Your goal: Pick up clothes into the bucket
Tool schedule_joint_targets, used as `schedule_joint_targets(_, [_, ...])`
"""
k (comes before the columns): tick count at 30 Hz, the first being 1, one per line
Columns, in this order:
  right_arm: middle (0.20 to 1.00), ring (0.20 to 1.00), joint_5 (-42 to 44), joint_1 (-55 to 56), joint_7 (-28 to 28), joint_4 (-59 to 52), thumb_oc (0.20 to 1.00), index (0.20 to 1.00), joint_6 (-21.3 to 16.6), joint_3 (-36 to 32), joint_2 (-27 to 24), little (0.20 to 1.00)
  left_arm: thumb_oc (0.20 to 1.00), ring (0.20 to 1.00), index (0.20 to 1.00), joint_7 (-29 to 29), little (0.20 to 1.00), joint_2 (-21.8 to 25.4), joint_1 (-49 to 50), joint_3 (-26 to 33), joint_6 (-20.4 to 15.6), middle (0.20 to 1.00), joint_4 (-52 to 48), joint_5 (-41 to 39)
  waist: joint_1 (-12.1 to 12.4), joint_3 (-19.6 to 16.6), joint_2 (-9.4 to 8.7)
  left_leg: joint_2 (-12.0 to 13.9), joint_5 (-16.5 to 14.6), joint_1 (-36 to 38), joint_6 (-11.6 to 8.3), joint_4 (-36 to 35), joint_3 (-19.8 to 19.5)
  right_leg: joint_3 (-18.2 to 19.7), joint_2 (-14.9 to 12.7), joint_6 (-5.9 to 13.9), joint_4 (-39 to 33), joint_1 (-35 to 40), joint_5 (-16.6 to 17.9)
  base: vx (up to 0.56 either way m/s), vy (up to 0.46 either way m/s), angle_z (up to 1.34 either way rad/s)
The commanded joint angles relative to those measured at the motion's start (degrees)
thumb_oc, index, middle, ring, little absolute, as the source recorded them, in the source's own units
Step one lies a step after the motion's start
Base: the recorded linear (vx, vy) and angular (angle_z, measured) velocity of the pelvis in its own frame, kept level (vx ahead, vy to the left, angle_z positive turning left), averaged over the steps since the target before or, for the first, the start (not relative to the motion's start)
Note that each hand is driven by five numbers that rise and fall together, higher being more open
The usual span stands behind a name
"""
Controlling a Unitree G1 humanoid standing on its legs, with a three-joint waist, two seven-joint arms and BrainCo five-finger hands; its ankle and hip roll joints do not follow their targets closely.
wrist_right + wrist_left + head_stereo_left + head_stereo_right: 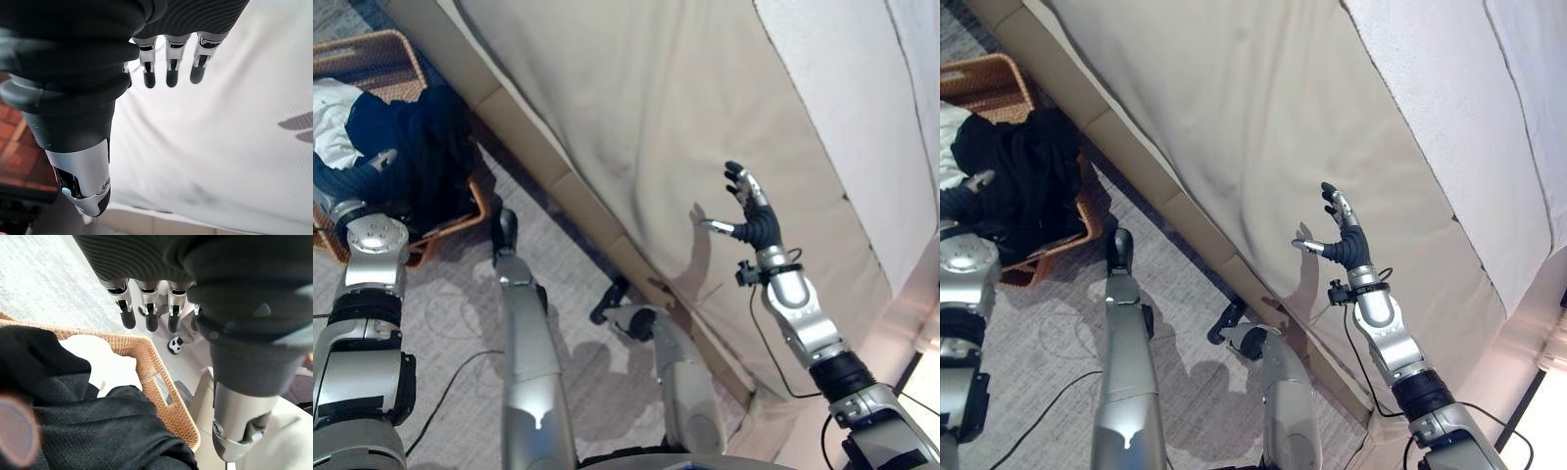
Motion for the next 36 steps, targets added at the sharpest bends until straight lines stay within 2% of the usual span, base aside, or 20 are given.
schedule_joint_targets(1, [1.000,1.000,1.05,0.37,-0.87,-2.83,1.000,1.000,-2.88,-4.28,0.10,1.000,1.000,1.000,1.000,1.93,1.000,1.63,-1.74,1.79,-2.08,1.000,-2.55,3.40,2.32,2.84,-3.43,0.93,-11.52,4.58,3.05,8.23,3.54,2.95,-2.76,6.11,-7.24,1.60,13.56,0.00,0.000,0.00])
schedule_joint_targets(9, [1.000,1.000,1.01,2.93,-1.04,-1.20,1.000,1.000,-2.84,-6.40,1.57,1.000,1.000,1.000,1.000,4.58,1.000,-1.80,6.34,5.10,-5.31,1.000,-12.42,7.23,3.71,1.44,-2.82,0.50,-10.48,8.96,2.78,4.23,4.59,3.19,-3.08,6.55,-9.59,5.02,14.42,0.01,-0.005,0.02])
schedule_joint_targets(14, [1.000,1.000,0.74,4.52,-1.01,0.04,1.000,1.000,-2.45,-7.88,2.52,1.000,1.000,1.000,1.000,3.60,1.000,-7.07,13.52,7.17,-8.49,1.000,-22.41,6.78,5.29,0.68,-1.38,-0.01,-10.03,13.36,2.93,1.69,5.52,3.51,-3.56,7.00,-10.95,8.29,14.99,0.01,0.006,0.00])
schedule_joint_targets(19, [1.000,1.000,-0.54,6.60,-0.48,1.01,1.000,1.000,-1.55,-9.54,2.27,1.000,1.000,1.000,1.000,-2.87,1.000,-12.39,18.28,6.58,-12.93,1.000,-31.62,1.73,6.35,-0.47,0.88,-0.43,-9.23,19.09,3.11,-1.37,6.86,4.57,-4.03,7.22,-13.19,13.05,15.84,0.03,0.037,-0.03])
schedule_joint_targets(25, [1.000,1.000,0.65,9.72,1.13,2.72,1.000,1.000,-0.87,-12.34,2.68,1.000,1.000,1.000,1.000,-11.14,1.000,-16.11,20.80,3.97,-15.59,1.000,-40.32,-3.57,6.06,-2.63,3.76,-0.91,-8.03,27.50,3.10,-6.58,9.25,5.70,-5.07,7.73,-17.19,19.85,17.27,0.04,0.055,-0.09])
schedule_joint_targets(27, [1.000,1.000,3.22,11.89,2.68,3.64,1.000,1.000,-0.75,-14.14,3.62,1.000,1.000,1.000,1.000,-16.09,1.000,-17.27,22.36,1.57,-15.66,1.000,-42.89,-5.74,5.15,-4.66,5.19,-0.95,-7.24,31.64,2.82,-9.46,10.66,6.24,-5.60,8.00,-19.86,23.19,18.08,0.06,0.067,-0.10])
schedule_joint_targets(29, [1.000,1.000,4.36,12.57,3.39,4.33,1.000,1.000,-0.66,-14.67,4.00,1.000,1.000,1.000,1.000,-18.47,1.000,-17.91,23.33,0.53,-15.72,1.000,-43.73,-7.34,4.80,-5.45,5.69,-0.91,-6.98,33.60,2.73,-10.57,11.37,6.76,-5.55,8.18,-21.09,24.73,18.69,0.01,0.049,-0.15])
schedule_joint_targets(30, [1.000,1.000,4.65,13.07,4.04,4.50,1.000,1.000,-0.46,-15.04,4.26,1.000,1.000,1.000,1.000,-19.88,1.000,-18.34,24.28,0.32,-15.70,1.000,-44.20,-8.19,4.54,-5.99,5.98,-0.99,-5.43,34.17,3.21,-11.10,12.23,6.13,-5.94,7.27,-22.22,25.24,19.59,-0.01,0.075,-0.15])
schedule_joint_targets(32, [1.000,1.000,6.63,14.06,5.39,4.63,1.000,1.000,-0.43,-15.52,5.24,1.000,1.000,1.000,1.000,-24.72,1.000,-20.32,26.21,-1.62,-15.26,1.000,-44.31,-12.99,3.16,-7.84,6.41,-0.71,-5.41,37.49,3.04,-12.44,13.58,7.28,-5.72,7.44,-24.44,27.52,20.40,0.03,0.047,-0.17])
schedule_joint_targets(36, [1.000,1.000,8.80,16.63,8.05,3.84,1.000,1.000,0.10,-16.18,7.29,1.000,1.000,1.000,1.000,-31.55,1.000,-23.06,30.30,-4.14,-13.00,1.000,-42.75,-17.54,0.91,-11.31,7.32,-0.37,-5.58,43.73,2.57,-15.15,16.79,10.12,-4.61,7.81,-29.19,31.27,21.83,0.07,0.008,-0.46])
